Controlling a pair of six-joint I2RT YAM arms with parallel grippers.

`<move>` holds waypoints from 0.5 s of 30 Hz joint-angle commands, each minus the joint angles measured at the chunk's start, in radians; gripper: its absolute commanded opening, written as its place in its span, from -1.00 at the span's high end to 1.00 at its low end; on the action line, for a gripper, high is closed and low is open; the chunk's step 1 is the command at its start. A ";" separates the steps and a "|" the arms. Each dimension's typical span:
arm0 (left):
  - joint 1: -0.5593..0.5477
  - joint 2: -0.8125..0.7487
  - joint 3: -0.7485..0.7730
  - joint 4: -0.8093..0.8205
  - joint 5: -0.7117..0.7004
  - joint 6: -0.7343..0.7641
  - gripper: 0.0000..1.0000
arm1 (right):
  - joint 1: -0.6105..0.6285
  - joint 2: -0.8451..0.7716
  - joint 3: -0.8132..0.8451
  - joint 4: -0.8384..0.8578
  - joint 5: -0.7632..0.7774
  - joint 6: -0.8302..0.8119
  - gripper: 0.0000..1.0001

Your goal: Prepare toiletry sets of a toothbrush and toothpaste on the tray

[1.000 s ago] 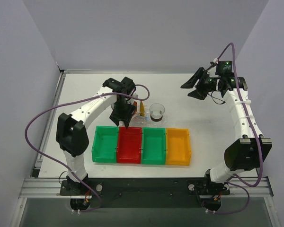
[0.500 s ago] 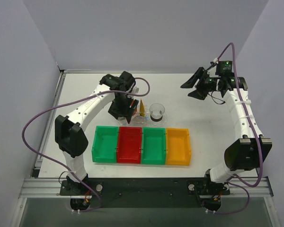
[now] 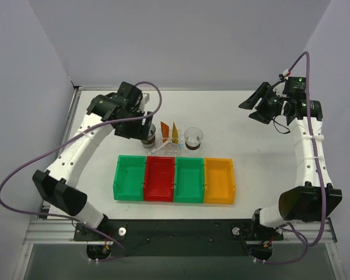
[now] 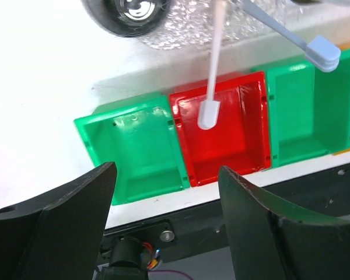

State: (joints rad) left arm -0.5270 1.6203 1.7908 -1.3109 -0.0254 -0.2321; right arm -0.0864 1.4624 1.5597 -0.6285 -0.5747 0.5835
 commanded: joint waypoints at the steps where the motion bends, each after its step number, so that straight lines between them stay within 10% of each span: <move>1: 0.084 -0.170 -0.086 0.143 -0.051 -0.102 -0.62 | -0.003 -0.105 0.019 -0.080 0.099 -0.100 -0.12; 15: 0.179 -0.637 -0.387 0.486 -0.104 -0.199 -0.68 | -0.001 -0.453 -0.122 -0.128 0.318 -0.203 -0.11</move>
State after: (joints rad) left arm -0.3531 1.0412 1.4414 -0.9798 -0.1467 -0.4183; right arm -0.0902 1.1088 1.4940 -0.7403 -0.3454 0.4156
